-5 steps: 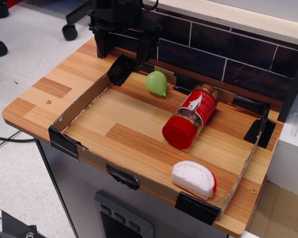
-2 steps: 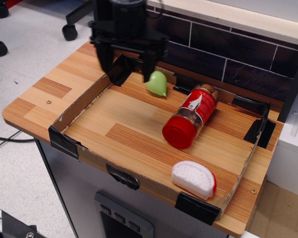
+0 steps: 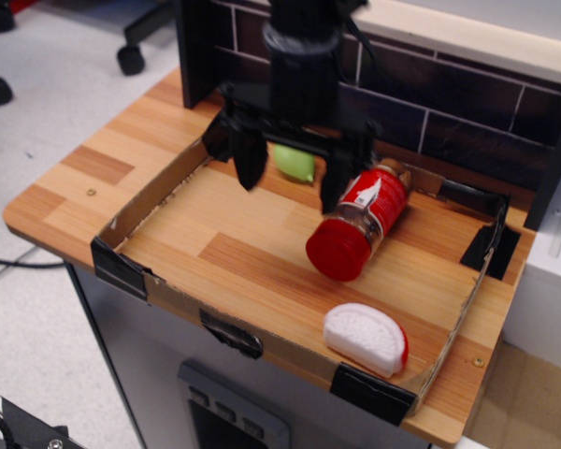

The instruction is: Upright basil bottle

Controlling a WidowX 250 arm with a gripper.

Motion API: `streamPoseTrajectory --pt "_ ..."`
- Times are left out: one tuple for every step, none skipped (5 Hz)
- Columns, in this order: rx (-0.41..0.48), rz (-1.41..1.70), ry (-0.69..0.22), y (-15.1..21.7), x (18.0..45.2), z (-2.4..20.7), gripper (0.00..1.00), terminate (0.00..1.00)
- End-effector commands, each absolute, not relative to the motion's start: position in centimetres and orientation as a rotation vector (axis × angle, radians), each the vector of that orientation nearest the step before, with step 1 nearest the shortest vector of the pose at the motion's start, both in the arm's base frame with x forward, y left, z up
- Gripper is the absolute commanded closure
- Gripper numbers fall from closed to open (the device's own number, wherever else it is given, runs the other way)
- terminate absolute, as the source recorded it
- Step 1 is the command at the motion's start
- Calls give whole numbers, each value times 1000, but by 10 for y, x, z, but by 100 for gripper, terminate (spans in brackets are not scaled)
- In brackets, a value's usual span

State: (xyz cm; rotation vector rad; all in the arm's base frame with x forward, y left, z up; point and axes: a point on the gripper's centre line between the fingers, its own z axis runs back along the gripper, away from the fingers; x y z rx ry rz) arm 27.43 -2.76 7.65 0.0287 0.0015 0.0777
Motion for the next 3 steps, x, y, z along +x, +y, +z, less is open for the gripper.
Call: streamPoseTrajectory --pt "19 23 -69 -52 280 60 0 0" --pt "47 13 -82 -55 280 53 0 0" --pt "64 14 -84 -56 281 41 0 0"
